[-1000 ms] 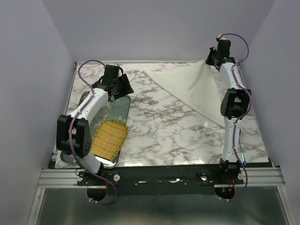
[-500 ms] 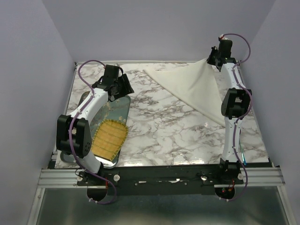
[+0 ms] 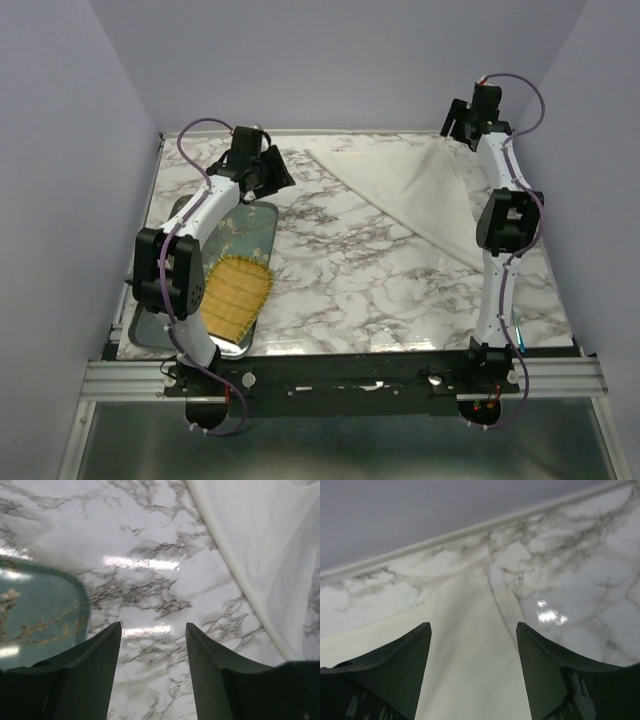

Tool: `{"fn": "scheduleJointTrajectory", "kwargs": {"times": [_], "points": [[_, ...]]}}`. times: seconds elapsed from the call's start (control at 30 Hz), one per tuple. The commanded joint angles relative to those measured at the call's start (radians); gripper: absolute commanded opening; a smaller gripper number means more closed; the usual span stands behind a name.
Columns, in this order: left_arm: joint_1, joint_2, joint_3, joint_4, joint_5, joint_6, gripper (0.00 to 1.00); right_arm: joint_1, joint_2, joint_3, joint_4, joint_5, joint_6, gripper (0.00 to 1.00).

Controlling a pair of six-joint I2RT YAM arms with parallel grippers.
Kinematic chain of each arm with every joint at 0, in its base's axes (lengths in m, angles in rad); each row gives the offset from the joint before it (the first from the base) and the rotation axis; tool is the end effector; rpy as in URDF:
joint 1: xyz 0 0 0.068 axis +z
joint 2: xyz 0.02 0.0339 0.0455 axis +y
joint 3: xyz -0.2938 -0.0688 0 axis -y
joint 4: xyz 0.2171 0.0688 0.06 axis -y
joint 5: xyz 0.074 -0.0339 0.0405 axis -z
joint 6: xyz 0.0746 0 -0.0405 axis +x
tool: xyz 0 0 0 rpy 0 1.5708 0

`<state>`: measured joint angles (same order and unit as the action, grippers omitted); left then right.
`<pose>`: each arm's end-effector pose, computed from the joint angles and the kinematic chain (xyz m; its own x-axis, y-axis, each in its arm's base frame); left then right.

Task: Fold the napkin, place the utensils inside, and roll it up
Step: Fold the napkin

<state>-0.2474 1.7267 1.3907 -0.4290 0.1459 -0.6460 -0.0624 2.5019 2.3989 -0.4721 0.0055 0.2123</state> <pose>0.3822 -0.1077 0.2864 -0.7432 -0.4266 -0.5154 -0.1296 0.8475 -0.5147 0.6013 -0.0380 0.2454 -0.5166 0.2434 -0.8209 0.1798 0.9682 0.1739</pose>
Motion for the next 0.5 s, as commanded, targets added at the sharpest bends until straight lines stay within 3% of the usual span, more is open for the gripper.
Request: {"fn": "scheduleJointTrajectory", "kwargs": {"times": [0.0,0.1,0.13,0.33,0.47], "points": [[-0.052,0.126,0.152,0.13,0.078,-0.084,0.6,-0.011,-0.237,-0.255,-0.131,0.056,0.099,0.77],[-0.059,0.248,0.243,0.258,0.163,-0.174,0.55,-0.011,-0.35,-0.447,-0.111,0.033,0.117,0.77],[-0.061,0.282,0.267,0.341,0.19,-0.2,0.49,-0.011,-0.36,-0.478,-0.12,0.045,0.125,0.77],[-0.076,0.583,0.566,0.491,0.205,-0.274,0.21,-0.011,-0.544,-0.755,-0.142,0.021,0.208,0.71],[-0.081,0.723,0.672,0.673,0.181,-0.411,0.18,-0.011,-0.669,-0.96,-0.116,0.011,0.22,0.66]]}}
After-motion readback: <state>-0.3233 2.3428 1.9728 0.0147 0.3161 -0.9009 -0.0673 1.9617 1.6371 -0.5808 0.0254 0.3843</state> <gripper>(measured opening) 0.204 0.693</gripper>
